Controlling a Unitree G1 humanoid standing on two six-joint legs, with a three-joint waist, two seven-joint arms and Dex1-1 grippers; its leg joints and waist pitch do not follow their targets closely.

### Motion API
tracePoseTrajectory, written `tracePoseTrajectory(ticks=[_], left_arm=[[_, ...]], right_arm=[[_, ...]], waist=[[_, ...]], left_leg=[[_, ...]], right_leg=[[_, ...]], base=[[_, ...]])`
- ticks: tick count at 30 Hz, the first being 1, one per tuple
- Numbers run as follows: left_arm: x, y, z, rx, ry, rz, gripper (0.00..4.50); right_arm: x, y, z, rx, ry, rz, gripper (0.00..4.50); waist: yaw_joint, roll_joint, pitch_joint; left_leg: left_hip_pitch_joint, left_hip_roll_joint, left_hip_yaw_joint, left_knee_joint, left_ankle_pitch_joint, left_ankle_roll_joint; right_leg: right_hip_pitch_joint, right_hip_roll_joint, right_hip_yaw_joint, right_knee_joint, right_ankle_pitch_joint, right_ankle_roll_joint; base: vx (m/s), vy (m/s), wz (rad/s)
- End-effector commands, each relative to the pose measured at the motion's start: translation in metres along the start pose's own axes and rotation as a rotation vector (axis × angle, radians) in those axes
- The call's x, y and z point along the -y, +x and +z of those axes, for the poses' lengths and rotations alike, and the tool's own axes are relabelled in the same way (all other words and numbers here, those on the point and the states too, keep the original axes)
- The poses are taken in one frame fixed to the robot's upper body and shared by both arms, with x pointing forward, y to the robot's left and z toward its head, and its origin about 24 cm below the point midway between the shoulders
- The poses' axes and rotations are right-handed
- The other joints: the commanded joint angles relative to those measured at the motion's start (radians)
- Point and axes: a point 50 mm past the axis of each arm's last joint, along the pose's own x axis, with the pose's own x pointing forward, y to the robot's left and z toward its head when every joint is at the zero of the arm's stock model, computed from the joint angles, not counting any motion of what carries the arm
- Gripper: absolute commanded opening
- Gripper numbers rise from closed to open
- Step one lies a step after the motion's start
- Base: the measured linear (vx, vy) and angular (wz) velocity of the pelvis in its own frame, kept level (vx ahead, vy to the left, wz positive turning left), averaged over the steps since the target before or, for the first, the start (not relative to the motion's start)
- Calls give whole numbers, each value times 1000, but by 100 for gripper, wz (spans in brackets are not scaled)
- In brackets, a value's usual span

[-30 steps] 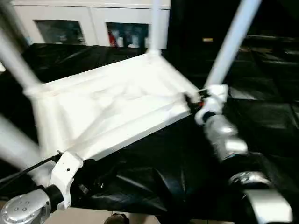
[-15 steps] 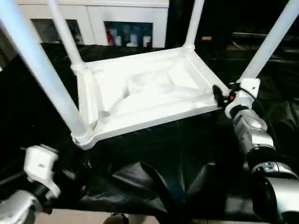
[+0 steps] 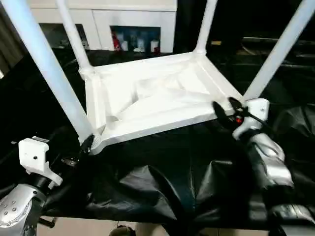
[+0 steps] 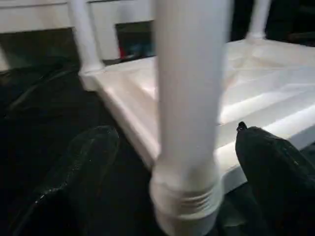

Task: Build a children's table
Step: Rotate table base

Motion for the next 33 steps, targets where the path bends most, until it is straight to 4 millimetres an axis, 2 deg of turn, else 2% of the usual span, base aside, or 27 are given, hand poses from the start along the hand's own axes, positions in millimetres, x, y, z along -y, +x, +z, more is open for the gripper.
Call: tracePoseTrajectory(ticks=[1,2,3,4,7,9,10,14,15,17,18,19,20,21,22,23,24,25,26,27,29,33], left_arm=[[-6,2,1,14,-1,37,440],[-6,3,2,21,-12,38,440],[-4,10,4,44,-38,33,440],[-2,15,6,62,-57,15,440],[13,32,13,112,-124,-87,440],[27,48,16,134,-162,-208,440],[34,55,17,137,-192,-271,440],[47,66,17,114,-223,-378,440],[50,69,17,102,-232,-412,440],[53,69,17,92,-246,-453,440],[61,62,18,60,-314,-575,440],[67,55,18,34,-358,-660,440],[67,55,18,34,-358,-660,440],[70,51,19,16,-378,-705,440],[71,48,19,5,-391,-734,440],[75,42,20,-18,-413,-794,440],[78,38,21,-34,-425,-834,440],[87,29,24,-66,-446,-934,440],[91,25,26,-73,-454,-975,440],[99,22,29,-76,-468,-1026,440],[110,21,33,-67,-471,-1067,440],[131,32,40,-28,-480,-1101,440]], right_arm=[[2,-3,3,3,11,-5,302],[1,-4,2,-7,16,-4,302],[0,-7,-3,-46,28,6,302],[-2,-7,-8,-86,26,14,302],[-5,-7,-21,-188,-14,24,302],[-4,-1,-27,-229,-21,-42,302],[-2,2,-29,-240,-11,-90,302],[-2,10,-32,-274,12,-162,302],[-3,13,-32,-287,10,-171,302],[-5,16,-33,-294,3,-162,302],[-9,21,-33,-304,-4,-147,302],[-12,25,-34,-309,-8,-140,302],[-12,25,-34,-309,-8,-140,302],[-13,26,-34,-312,-9,-138,302],[-13,27,-35,-314,-10,-138,302],[-14,29,-35,-319,-10,-134,302],[-15,30,-36,-324,-11,-130,302],[-18,32,-38,-340,-18,-116,302],[-20,33,-38,-349,-24,-107,302],[-23,36,-40,-359,-31,-93,302],[-29,38,-41,-362,-31,-76,302],[-51,49,-40,-344,-20,-4,302]], waist=[[-1,2,-64],[-2,2,-65],[-3,-3,-65],[-2,-1,-66],[2,-3,-66],[2,-6,-67],[1,-6,-71],[2,-3,-77],[3,0,-79],[3,-1,-82],[5,-2,-86],[3,-1,-85],[3,-1,-85],[3,-4,-87],[4,-1,-84],[4,-4,-84],[3,-2,-82],[1,-7,-83],[-1,-11,-85],[-4,-6,-80],[-9,-6,-82],[-16,-9,-83]], left_leg=[[18,20,-15,-76,-321,17],[18,20,-15,-76,-316,18],[16,19,-15,-76,-312,21],[20,21,-15,-75,-316,20],[18,19,-15,-75,-307,9],[19,17,-14,-74,-294,7],[20,16,-13,-71,-282,4],[21,16,-11,-65,-235,7],[21,16,-11,-64,-221,11],[19,15,-10,-61,-193,16],[17,15,-10,-58,-174,17],[16,14,-8,-58,-167,23],[16,14,-8,-58,-167,23],[17,15,-6,-55,-162,34],[17,15,-6,-56,-165,36],[19,16,-5,-57,-178,37],[18,16,-6,-59,-191,30],[20,16,-6,-59,-206,23],[18,17,-7,-60,-206,19],[17,15,-7,-63,-218,16],[23,17,-6,-63,-250,2],[21,15,-7,-64,-270,-15]], right_leg=[[33,-33,37,-84,-267,-156],[33,-33,37,-82,-261,-159],[35,-34,36,-82,-266,-161],[32,-35,37,-82,-276,-164],[31,-37,36,-81,-287,-170],[30,-38,37,-80,-280,-173],[30,-39,37,-77,-266,-182],[34,-38,37,-65,-187,-197],[35,-37,36,-63,-160,-203],[39,-37,35,-56,-111,-213],[43,-40,34,-47,-83,-228],[42,-37,33,-46,-72,-241],[42,-37,33,-46,-72,-241],[42,-36,33,-43,-61,-257],[41,-35,33,-46,-68,-257],[42,-36,35,-48,-84,-255],[42,-34,33,-49,-109,-251],[43,-36,33,-48,-133,-245],[45,-37,33,-45,-140,-245],[43,-35,33,-51,-171,-233],[39,-35,36,-56,-197,-228],[43,-37,38,-60,-231,-208]], base=[[0,0,0],[0,0,0],[0,0,0],[0,0,0],[0,0,0],[0,0,0],[0,0,0],[0,0,0],[0,0,0],[0,0,0],[0,0,0],[0,0,0],[0,0,0],[0,0,0],[0,0,0],[0,0,0],[0,0,0],[0,0,0],[0,0,0],[0,0,0],[0,0,0],[0,0,0]])
